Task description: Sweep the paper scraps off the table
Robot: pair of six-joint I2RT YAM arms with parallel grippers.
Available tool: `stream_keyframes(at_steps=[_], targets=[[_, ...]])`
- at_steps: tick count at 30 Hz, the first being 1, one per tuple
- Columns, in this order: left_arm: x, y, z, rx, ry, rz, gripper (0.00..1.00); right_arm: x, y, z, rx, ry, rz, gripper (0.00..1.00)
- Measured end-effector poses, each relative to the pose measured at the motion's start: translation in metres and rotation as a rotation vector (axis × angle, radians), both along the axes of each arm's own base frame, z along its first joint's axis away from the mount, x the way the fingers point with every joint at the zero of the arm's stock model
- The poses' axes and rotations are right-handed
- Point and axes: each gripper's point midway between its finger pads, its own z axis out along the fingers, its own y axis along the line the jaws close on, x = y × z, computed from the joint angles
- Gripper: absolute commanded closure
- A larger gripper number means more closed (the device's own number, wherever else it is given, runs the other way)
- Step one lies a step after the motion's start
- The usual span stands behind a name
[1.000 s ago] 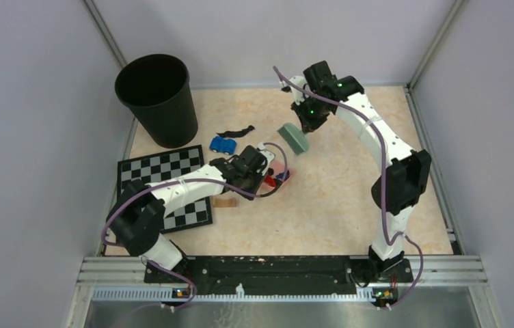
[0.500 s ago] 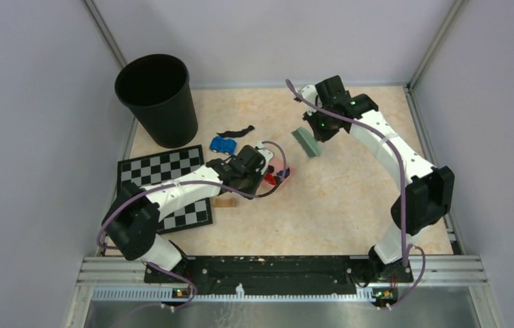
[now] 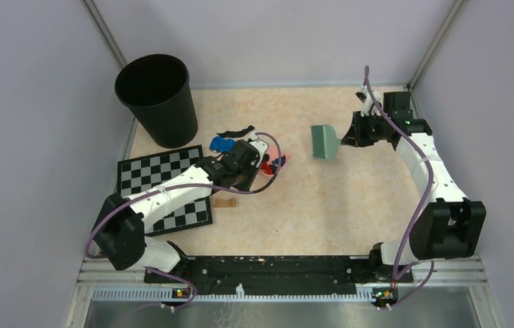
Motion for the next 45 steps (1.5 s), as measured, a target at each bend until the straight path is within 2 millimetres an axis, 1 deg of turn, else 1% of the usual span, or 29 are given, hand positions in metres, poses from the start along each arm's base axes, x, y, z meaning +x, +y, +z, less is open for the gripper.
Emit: stream_keyframes(at_steps=[3,6,9,11,13,15,22,26,34,37,41,45], targets=[[0.009,0.004,0.011,-0.008,-0.026,0.03,1.0,-0.005,-0.002,-0.006,0.16,0.002,-0.026,1.0],[0.019,0.011,0.02,-0.021,-0.045,0.066,1.0,-0.012,0.004,-0.02,0.289,0.007,-0.014,1.0],[0.03,0.018,0.029,-0.033,-0.061,0.101,1.0,-0.026,0.015,-0.037,0.361,0.046,0.023,1.0],[0.038,0.023,0.037,-0.04,-0.072,0.126,1.0,-0.031,0.02,-0.041,0.387,0.055,0.043,1.0],[0.046,0.027,0.046,-0.048,-0.085,0.145,1.0,-0.031,0.022,-0.038,0.402,0.046,0.055,1.0],[0.057,0.03,0.06,-0.058,-0.109,0.166,1.0,-0.028,0.024,-0.033,0.412,0.02,0.072,1.0],[0.102,0.037,0.117,-0.112,-0.216,0.23,1.0,-0.028,0.027,-0.025,0.428,-0.015,0.105,1.0],[0.115,0.043,0.141,-0.152,-0.249,0.256,1.0,-0.028,0.028,-0.022,0.43,-0.022,0.111,1.0],[0.132,0.056,0.18,-0.244,-0.287,0.293,1.0,-0.029,0.027,-0.02,0.416,-0.047,0.129,1.0],[0.139,0.066,0.189,-0.289,-0.292,0.318,1.0,-0.029,0.027,-0.019,0.416,-0.048,0.13,1.0],[0.147,0.085,0.19,-0.356,-0.264,0.367,1.0,-0.029,0.027,-0.019,0.415,-0.049,0.13,1.0],[0.158,0.1,0.195,-0.404,-0.249,0.408,1.0,-0.029,0.026,-0.017,0.405,-0.063,0.13,1.0]])
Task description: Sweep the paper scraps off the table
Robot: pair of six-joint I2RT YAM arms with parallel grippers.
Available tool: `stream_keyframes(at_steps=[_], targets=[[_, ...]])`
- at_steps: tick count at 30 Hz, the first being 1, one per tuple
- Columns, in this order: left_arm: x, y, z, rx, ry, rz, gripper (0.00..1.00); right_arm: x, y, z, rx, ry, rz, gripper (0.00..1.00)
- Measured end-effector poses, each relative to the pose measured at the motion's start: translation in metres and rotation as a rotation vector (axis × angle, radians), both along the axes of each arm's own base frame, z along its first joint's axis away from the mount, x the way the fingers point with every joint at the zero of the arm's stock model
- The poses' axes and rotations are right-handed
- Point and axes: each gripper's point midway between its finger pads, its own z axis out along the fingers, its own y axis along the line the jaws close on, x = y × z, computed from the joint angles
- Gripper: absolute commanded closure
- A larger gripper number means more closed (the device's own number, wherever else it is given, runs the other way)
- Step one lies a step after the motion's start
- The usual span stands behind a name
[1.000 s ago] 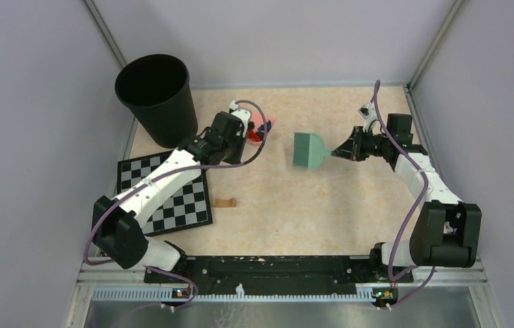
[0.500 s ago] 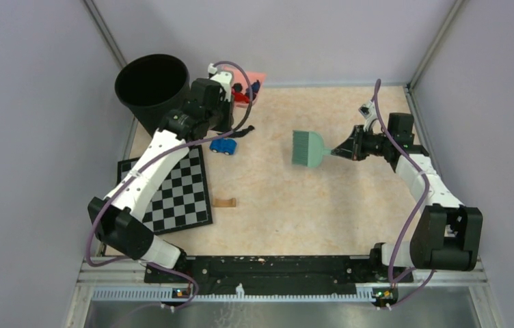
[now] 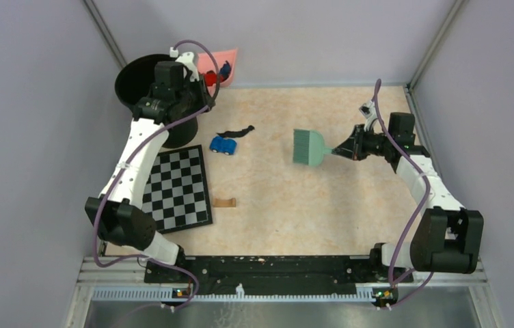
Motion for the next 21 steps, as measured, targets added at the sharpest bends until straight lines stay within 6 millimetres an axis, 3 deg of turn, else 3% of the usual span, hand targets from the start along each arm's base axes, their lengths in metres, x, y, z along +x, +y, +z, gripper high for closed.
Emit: stream_keyframes(at_steps=[8,15,21], targets=[[0.029,0.014,0.027,-0.15,-0.035,0.017,1.0,-0.001,-0.001,0.0,-0.011,-0.01,0.004,1.0],[0.052,0.058,0.06,-0.421,-0.136,0.083,1.0,-0.002,-0.002,-0.003,-0.027,-0.015,0.011,1.0],[0.045,0.065,0.038,-0.717,-0.115,0.129,1.0,-0.002,-0.003,-0.004,-0.036,-0.017,0.015,1.0]])
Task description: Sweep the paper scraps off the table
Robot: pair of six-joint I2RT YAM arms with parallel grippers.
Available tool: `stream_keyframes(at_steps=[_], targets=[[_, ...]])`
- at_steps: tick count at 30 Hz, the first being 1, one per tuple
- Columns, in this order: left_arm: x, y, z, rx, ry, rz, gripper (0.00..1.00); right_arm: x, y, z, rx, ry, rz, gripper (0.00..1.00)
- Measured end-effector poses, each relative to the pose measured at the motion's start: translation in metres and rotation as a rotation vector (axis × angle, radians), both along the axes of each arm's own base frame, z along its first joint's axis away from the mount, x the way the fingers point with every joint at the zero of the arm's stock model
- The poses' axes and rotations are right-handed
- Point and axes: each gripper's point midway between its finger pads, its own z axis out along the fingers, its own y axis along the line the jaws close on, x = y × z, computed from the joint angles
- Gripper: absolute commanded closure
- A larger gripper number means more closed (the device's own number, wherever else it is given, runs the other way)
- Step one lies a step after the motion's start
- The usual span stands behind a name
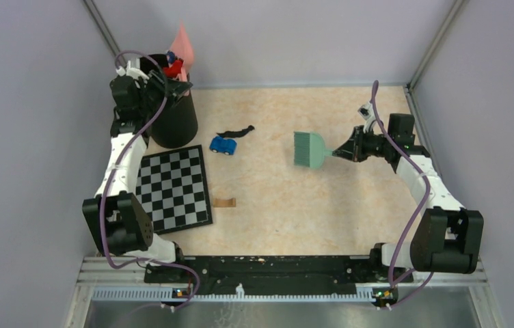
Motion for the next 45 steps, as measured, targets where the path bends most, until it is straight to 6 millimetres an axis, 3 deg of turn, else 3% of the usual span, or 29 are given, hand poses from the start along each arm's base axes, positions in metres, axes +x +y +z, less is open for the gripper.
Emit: stream_keyframes(at_steps=[9,17,23,28,30,34,45], targets=[[-0.016,0.001,0.023,-0.401,-0.123,-0.035,1.0,-0.001,-0.001,-0.001,-0.007,0.0,0.003,1.0],[-0.032,0.014,0.026,-0.771,-0.2,-0.039,1.0,-0.001,-0.001,-0.002,-0.009,-0.001,0.003,1.0],[-0.049,0.019,0.058,-0.838,-0.336,-0.073,1.0,-0.001,-0.001,-0.002,-0.011,0.001,0.001,1.0],[-0.057,0.023,0.069,-0.874,-0.4,-0.088,1.0,-0.001,-0.002,-0.003,-0.015,0.003,0.001,1.0],[-0.056,0.026,0.068,-0.904,-0.407,-0.093,1.0,-0.001,-0.002,-0.003,-0.017,0.002,0.001,1.0],[-0.031,0.031,0.036,-0.938,-0.341,-0.075,1.0,-0.001,-0.002,-0.003,-0.018,0.002,0.001,1.0],[-0.03,0.032,0.038,-0.965,-0.332,-0.094,1.0,-0.002,-0.002,-0.005,-0.02,0.009,-0.001,1.0]])
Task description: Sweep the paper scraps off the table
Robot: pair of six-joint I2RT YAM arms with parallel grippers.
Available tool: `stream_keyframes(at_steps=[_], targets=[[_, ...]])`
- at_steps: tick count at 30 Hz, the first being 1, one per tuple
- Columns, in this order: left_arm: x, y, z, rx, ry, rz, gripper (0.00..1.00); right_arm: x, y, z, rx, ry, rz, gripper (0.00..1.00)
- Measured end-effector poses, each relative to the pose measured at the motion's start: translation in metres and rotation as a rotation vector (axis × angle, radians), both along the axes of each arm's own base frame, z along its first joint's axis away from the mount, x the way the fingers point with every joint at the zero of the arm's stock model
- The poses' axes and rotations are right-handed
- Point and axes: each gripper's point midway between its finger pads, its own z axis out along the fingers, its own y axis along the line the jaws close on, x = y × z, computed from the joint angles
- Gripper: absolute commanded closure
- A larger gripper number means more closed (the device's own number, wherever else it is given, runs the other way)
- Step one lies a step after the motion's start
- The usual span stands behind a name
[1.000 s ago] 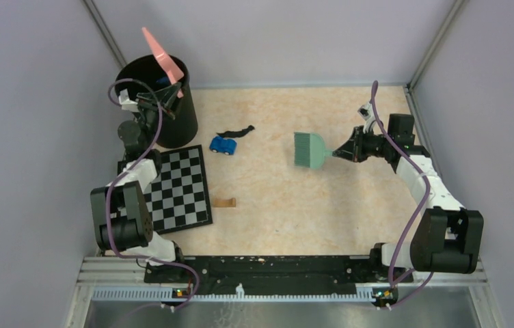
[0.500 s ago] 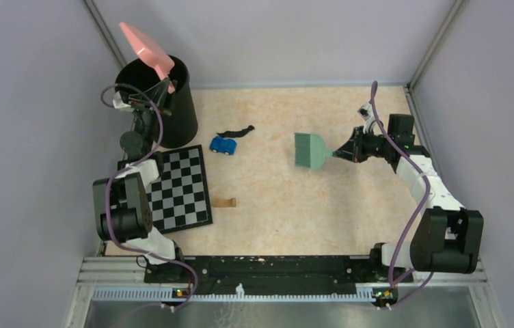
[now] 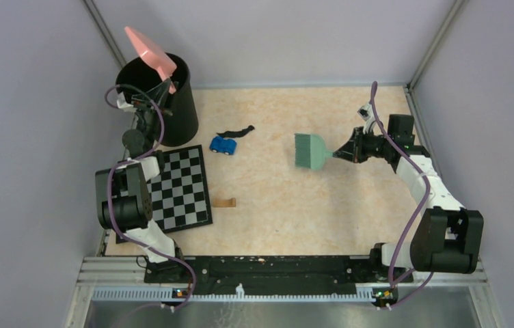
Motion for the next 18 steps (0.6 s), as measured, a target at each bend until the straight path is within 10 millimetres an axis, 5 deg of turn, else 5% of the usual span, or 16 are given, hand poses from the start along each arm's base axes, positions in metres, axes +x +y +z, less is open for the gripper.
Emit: stream_keyframes(at_steps=[8,13,18], targets=[[-0.004,-0.017,0.018,0.119,-0.061,-0.069,1.0,0.0,0.0,0.0,0.0,0.001,0.0,1.0],[-0.014,-0.039,0.043,0.362,-0.183,-0.081,1.0,0.0,0.0,-0.001,-0.005,-0.003,0.002,1.0],[-0.026,-0.06,0.043,0.601,-0.198,-0.053,1.0,0.0,-0.001,-0.002,-0.007,-0.001,0.001,1.0]])
